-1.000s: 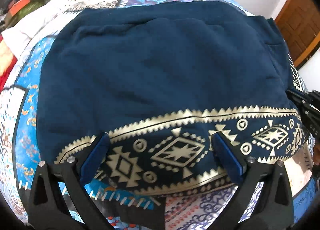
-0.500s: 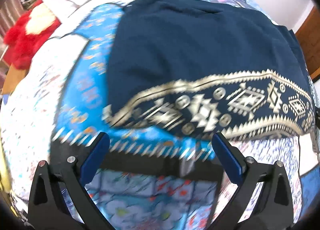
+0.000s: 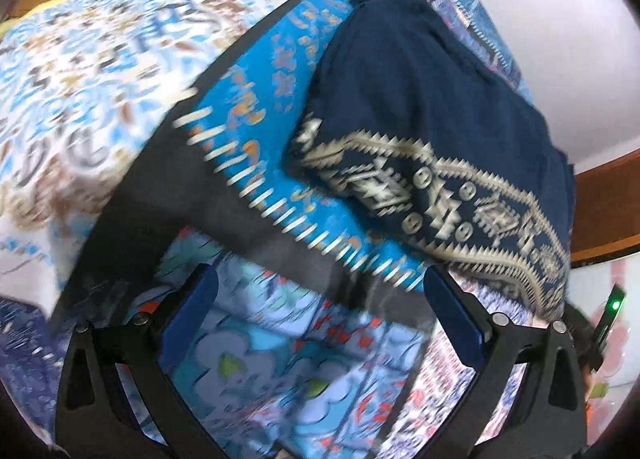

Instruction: Fold large clothes

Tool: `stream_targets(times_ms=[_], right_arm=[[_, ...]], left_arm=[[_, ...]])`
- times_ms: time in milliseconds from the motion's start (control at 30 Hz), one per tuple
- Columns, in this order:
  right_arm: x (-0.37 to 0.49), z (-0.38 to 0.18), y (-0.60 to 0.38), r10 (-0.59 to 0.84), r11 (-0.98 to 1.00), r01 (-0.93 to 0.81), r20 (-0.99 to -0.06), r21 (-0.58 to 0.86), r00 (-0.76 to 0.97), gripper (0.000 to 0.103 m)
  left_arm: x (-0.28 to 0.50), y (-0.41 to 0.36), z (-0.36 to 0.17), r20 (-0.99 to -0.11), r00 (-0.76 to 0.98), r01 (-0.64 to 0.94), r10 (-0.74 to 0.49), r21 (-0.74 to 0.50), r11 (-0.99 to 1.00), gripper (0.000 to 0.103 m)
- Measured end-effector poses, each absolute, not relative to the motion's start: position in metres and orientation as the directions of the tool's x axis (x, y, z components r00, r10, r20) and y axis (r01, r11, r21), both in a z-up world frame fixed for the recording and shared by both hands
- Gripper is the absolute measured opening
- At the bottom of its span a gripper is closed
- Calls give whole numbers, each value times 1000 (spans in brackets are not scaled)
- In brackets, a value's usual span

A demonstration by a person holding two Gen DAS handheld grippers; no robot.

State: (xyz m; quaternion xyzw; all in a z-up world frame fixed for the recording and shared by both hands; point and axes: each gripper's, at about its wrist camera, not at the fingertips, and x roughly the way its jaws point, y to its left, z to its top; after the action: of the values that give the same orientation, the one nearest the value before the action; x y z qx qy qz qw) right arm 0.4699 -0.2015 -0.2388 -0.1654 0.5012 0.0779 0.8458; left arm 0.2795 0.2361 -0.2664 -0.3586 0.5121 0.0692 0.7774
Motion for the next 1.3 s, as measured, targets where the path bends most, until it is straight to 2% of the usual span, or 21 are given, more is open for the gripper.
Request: stream_targets(times_ms=[133,233,333,467,533,600,633,700,767,933,1067,1133,1200,1300], right_arm=[[467,-232,-212,-45,936,-292,-892,-195,449,6],[470,-222,-225,34,959,-272,-925,-75,378,6],[473,-207,-226,166,958,-279,-928,71,333,6],[476,-184,-199,228,933,-344,-910,103,347,6],[480,-171,-180,276,914,-384,-892,128,358,6],[484,-161,-159,335,892,-417,-874,173,353,6],[485,-156,-151,360,881,-432,-866,194,347,6],[486,-153,-130,411,854,-465,-851,235,326,6],[491,-156,-108,439,831,-494,-847,255,301,6],[501,-172,-49,492,784,-530,-844,323,213,6],[495,-185,-12,566,730,-533,-815,427,121,6],[490,-202,11,518,735,-555,-850,390,90,6],[484,-233,34,424,740,-593,-905,317,45,6],[479,-262,42,441,728,-585,-898,359,-3,6]], left_arm=[[302,239,-285,-762,522,-463,-382,-630,624,103],[315,242,-292,-714,577,-463,-397,-686,561,103],[337,235,-295,-708,597,-459,-377,-687,564,103],[371,216,-292,-748,580,-445,-323,-622,644,101],[384,209,-287,-775,574,-447,-264,-567,692,86],[390,212,-286,-777,580,-459,-245,-560,690,53],[390,218,-287,-768,587,-467,-255,-579,669,45],[387,225,-288,-743,608,-477,-279,-623,621,23],[384,232,-280,-726,631,-472,-273,-639,608,15],[336,225,-219,-688,703,-369,-179,-568,736,10],[318,220,-204,-706,698,-356,-119,-487,798,9],[313,218,-202,-721,689,-369,-72,-434,822,9],[340,208,-203,-733,679,-370,-52,-402,838,9],[348,198,-197,-744,668,-366,17,-309,878,9]])
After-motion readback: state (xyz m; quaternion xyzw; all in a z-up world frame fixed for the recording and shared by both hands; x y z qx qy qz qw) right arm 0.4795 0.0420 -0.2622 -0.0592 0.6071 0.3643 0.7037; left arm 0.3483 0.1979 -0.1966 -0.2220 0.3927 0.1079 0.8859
